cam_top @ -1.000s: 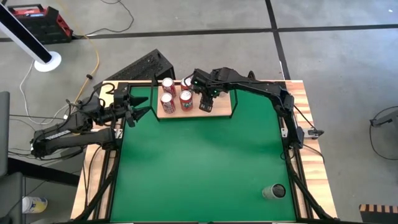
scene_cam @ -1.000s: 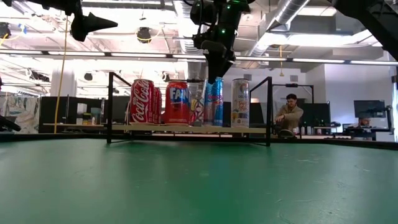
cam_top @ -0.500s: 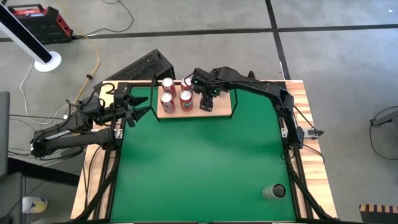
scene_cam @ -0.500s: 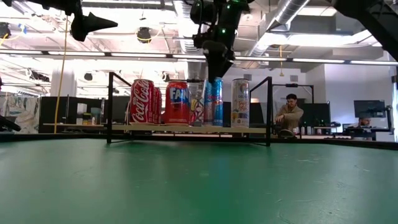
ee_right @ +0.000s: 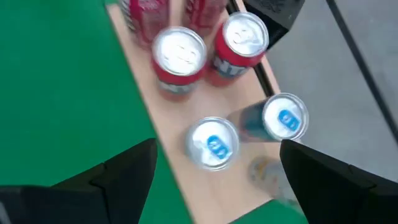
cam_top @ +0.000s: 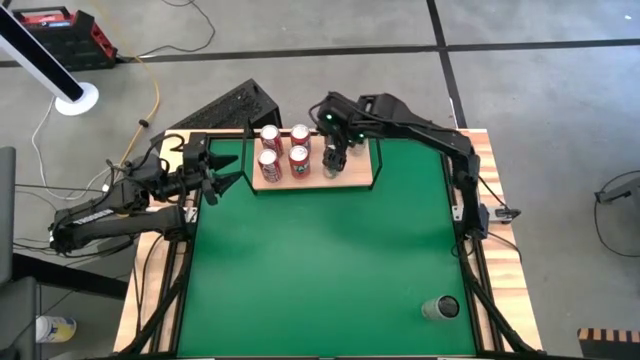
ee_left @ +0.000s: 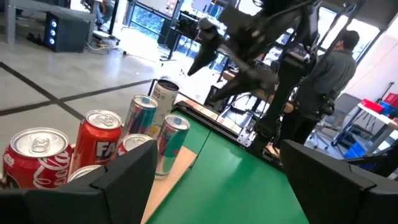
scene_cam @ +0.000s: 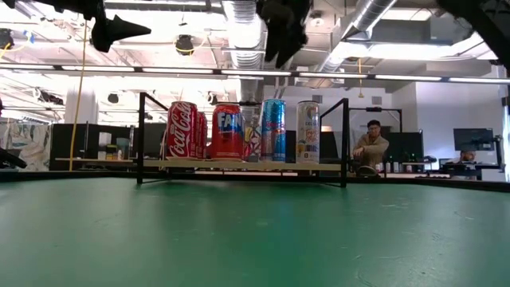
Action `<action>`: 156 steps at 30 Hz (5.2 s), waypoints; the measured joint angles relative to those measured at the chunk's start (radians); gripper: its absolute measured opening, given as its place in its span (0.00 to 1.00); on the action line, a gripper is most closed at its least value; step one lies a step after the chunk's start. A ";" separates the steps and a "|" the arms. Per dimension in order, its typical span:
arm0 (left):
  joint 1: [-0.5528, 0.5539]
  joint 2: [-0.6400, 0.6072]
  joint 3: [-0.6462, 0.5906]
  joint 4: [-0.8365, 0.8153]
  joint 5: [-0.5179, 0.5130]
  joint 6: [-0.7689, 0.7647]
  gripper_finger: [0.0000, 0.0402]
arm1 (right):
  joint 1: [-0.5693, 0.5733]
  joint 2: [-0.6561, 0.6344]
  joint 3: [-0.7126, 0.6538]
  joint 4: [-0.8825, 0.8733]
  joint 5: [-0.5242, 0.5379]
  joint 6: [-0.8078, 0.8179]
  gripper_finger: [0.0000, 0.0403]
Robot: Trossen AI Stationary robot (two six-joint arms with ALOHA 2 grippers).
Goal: Place canned beverage on shelf
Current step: Put the white-yellow soda can on the shelf aligned with the other white-yellow soda can
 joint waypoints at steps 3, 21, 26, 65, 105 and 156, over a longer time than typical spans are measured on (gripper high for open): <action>0.000 0.000 0.000 0.000 -0.004 0.030 0.80 | 0.036 -0.033 0.001 -0.010 -0.021 0.079 0.90; 0.000 0.000 0.000 -0.002 -0.190 0.176 0.80 | 0.618 -0.152 0.001 -0.235 0.115 0.951 0.90; 0.000 0.000 0.000 -0.002 -0.190 0.178 0.80 | 0.793 -0.132 -0.001 -0.246 0.173 1.305 0.88; 0.000 -0.113 0.000 0.033 0.113 -0.182 0.80 | 1.213 -0.422 -0.390 -0.247 0.058 0.964 0.72; 0.000 -0.116 0.000 -0.020 0.143 -0.165 0.80 | 1.307 -0.789 -1.040 -0.102 -0.267 2.221 0.74; 0.000 -0.116 0.000 0.015 0.142 -0.116 0.80 | 1.180 -0.657 -1.046 -0.032 -0.266 2.279 0.93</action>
